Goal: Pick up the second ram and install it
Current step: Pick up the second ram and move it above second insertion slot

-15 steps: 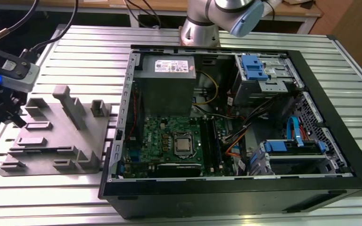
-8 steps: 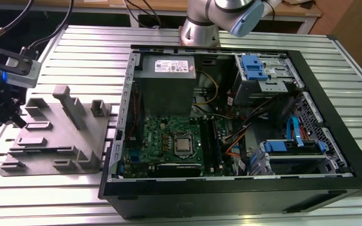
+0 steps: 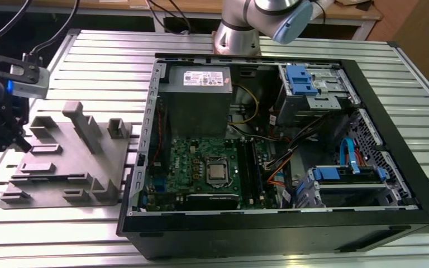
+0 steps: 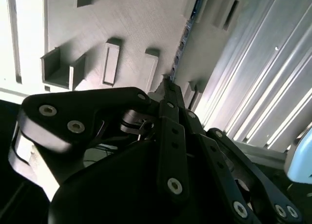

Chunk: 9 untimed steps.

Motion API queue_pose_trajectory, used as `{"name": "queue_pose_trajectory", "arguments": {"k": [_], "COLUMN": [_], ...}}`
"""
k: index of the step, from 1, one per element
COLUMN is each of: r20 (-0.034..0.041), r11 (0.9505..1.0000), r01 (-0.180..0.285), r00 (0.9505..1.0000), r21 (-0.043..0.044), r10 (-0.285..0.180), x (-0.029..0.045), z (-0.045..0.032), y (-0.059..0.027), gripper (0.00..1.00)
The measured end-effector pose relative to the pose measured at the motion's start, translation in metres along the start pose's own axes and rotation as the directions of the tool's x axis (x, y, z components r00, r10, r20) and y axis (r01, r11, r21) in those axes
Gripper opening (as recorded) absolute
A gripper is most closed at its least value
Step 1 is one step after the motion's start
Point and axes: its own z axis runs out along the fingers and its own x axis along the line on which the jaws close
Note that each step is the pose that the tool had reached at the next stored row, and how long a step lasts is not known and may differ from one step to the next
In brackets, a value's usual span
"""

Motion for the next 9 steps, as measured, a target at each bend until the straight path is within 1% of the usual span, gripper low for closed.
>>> {"name": "queue_pose_trajectory", "arguments": {"k": [2,4,7,9], "r20": [-0.0014,-0.0027,-0.0047,-0.0058], "r11": [0.9994,0.9974,0.9919,0.9884], "r01": [0.036,0.072,0.127,0.152], "r00": [0.9994,0.9974,0.9919,0.9884], "r21": [-0.0009,-0.0017,-0.0032,-0.0041], "r10": [-0.036,-0.072,-0.127,-0.152], "x": [0.0000,0.0000,0.0000,0.0001], "z": [0.0005,0.0011,0.0018,0.0019], "y": [0.0000,0.0000,0.0000,0.0000], "gripper": [0.07,0.07,0.07,0.07]}}
